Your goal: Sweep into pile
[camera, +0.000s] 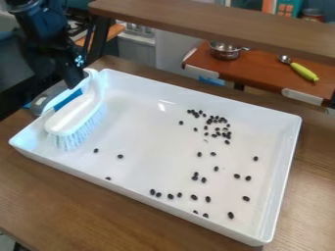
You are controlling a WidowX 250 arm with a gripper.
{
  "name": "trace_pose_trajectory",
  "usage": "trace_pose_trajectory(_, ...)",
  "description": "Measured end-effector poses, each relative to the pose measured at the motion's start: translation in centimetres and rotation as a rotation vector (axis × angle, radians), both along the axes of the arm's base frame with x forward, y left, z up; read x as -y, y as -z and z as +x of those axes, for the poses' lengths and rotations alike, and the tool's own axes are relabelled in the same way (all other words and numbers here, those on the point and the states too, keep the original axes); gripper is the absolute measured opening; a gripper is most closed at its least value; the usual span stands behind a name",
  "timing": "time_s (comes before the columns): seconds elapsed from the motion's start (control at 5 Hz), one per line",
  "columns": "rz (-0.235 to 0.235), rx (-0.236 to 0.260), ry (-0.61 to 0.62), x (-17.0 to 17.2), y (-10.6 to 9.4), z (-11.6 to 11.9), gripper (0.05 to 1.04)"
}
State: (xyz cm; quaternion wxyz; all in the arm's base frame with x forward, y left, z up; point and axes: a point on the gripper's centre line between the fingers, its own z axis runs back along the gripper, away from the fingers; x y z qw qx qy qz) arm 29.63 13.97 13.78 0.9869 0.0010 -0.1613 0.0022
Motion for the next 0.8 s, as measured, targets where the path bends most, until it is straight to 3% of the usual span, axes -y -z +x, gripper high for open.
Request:
trace_pose_trajectory(0.4, -0.036, -0.08, 0.006, -0.3, 2.3, 0.4, 1.001)
trace_pose_trajectory(0.8, -0.012, -0.078, 0.039, -0.7, 2.0, 0.6, 1.001)
